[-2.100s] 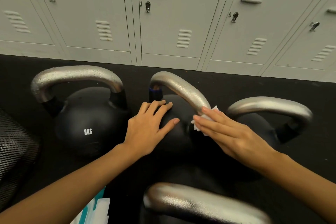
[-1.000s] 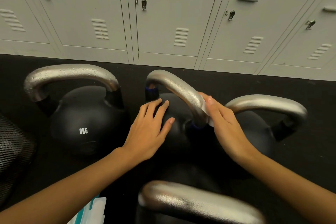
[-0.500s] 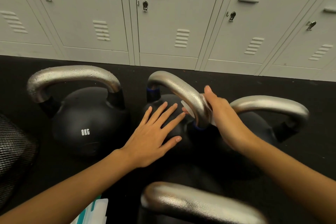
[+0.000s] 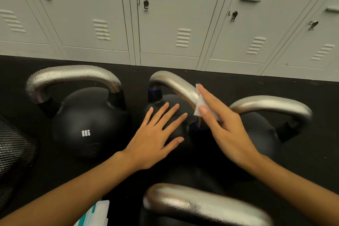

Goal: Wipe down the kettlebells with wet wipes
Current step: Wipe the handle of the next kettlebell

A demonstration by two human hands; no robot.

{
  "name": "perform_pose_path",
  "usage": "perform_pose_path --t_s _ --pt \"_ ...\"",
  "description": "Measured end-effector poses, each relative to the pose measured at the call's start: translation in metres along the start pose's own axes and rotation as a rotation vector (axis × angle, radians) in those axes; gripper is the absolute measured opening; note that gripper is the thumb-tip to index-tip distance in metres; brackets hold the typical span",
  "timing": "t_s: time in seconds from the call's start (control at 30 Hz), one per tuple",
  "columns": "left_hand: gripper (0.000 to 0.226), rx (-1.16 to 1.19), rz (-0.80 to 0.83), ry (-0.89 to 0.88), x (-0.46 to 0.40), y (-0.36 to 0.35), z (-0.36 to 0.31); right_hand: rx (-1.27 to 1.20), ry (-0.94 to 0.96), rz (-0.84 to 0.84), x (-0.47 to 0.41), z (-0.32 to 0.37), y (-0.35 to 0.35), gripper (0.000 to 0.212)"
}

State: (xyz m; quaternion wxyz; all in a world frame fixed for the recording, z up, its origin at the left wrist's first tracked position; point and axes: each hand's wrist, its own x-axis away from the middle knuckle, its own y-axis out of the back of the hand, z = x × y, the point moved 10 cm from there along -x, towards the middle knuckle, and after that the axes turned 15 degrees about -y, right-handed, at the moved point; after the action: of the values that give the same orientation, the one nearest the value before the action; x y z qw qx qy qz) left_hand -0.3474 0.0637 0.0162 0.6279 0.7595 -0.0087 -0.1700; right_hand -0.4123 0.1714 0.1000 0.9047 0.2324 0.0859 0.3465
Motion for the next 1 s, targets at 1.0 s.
perform_pose_path --t_s 1.0 --pt "0.066 0.389 -0.575 0.309 0.001 0.087 0.05 -0.129 -0.537 0.233 -0.035 -0.038 -0.014 0.067"
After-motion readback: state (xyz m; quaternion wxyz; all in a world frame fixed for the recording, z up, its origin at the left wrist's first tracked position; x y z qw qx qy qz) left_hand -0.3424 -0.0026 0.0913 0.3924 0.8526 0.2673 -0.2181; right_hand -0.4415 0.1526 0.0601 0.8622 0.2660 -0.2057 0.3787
